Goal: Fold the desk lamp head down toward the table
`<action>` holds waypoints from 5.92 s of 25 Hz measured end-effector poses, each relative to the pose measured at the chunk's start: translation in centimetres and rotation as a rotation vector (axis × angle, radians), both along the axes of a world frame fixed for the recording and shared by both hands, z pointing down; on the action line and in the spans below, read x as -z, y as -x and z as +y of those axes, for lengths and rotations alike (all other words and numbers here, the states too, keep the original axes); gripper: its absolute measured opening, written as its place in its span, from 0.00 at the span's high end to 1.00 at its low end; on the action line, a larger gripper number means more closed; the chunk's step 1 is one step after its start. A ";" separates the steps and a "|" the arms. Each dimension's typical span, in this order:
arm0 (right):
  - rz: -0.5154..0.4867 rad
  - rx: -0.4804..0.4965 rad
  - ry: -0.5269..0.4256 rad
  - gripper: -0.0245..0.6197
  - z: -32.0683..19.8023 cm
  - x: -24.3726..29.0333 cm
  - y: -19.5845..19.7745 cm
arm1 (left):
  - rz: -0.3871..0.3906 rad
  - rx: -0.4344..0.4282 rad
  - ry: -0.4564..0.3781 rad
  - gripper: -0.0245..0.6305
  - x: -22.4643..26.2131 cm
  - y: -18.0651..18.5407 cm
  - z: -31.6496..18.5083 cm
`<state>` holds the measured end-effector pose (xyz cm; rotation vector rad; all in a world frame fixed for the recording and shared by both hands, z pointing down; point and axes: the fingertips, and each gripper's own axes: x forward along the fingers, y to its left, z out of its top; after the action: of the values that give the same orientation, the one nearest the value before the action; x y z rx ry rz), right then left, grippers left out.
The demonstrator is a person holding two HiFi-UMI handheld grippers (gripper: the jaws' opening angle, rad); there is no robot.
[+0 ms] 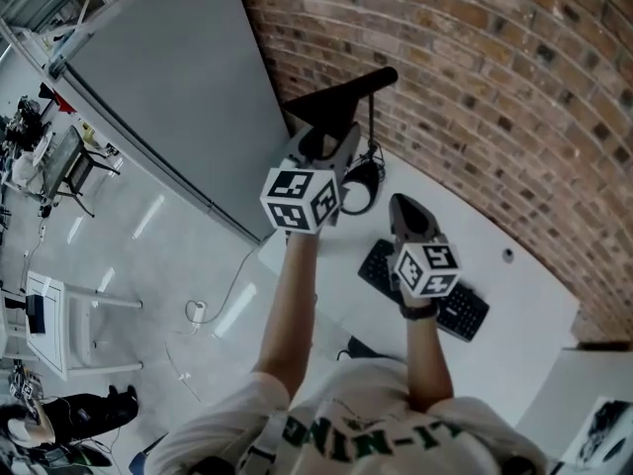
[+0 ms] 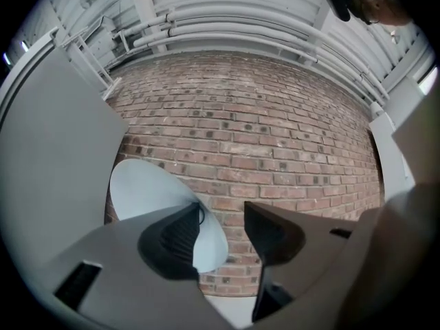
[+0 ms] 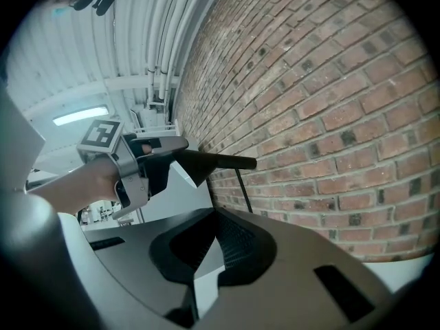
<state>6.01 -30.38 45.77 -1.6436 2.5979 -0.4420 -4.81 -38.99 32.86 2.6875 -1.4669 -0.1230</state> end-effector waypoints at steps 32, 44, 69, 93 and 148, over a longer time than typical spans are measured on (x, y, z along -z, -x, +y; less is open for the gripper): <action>-0.020 0.007 -0.002 0.95 0.0 -0.8 0.5 | 0.113 0.093 0.080 0.88 -3.6 1.1 -0.1; -0.060 0.018 0.026 0.95 0.0 -1.1 0.8 | 0.130 0.101 0.101 0.89 -4.6 1.1 0.0; -0.041 -0.016 0.088 0.95 -0.9 -4.1 -1.0 | 0.193 0.075 0.213 0.90 -11.4 0.4 -0.5; -0.001 -0.011 0.190 0.95 -2.0 -8.2 -0.7 | 0.358 -0.075 0.268 0.90 -18.4 -2.4 -2.7; 0.173 -0.011 0.000 0.95 3.2 -0.6 1.6 | -0.039 0.074 0.195 0.95 -12.9 3.8 11.6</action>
<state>4.39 -27.15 46.38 -1.7695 2.7064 -0.3118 -8.64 -27.40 45.78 2.4960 -1.5048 0.0650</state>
